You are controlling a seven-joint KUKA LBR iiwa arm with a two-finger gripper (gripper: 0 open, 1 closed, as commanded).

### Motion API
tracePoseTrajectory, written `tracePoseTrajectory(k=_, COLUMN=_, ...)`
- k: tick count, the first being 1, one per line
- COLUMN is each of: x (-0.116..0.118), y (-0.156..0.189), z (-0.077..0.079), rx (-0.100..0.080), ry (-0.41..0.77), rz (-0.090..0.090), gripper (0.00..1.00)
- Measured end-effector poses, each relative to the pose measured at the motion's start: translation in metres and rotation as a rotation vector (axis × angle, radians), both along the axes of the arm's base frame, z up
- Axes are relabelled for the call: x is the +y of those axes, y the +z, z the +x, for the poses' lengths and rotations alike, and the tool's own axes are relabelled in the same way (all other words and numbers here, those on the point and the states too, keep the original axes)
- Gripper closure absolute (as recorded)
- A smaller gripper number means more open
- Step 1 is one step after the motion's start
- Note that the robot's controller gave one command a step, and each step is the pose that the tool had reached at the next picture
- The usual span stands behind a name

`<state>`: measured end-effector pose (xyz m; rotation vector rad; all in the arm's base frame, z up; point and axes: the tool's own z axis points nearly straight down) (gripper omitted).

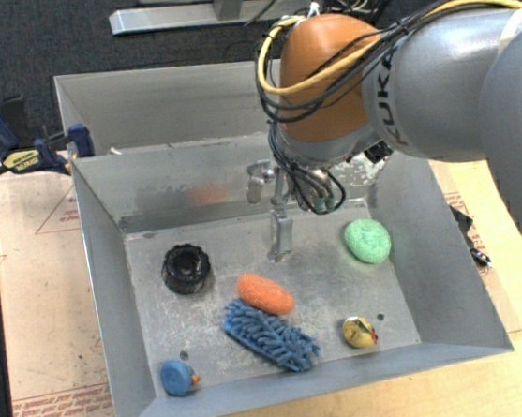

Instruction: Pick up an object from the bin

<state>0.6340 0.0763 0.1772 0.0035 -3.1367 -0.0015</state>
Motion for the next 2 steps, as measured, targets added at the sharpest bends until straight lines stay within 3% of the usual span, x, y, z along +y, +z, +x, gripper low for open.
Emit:
tracePoseTrajectory(k=1, x=0.0, y=0.005, z=0.001, rx=-0.006, ry=-0.001, rz=0.0, gripper=0.0)
tracePoseTrajectory(k=2, x=-0.005, y=-0.039, z=-0.022, rx=-0.011, ry=-0.032, rz=0.002, gripper=0.0)
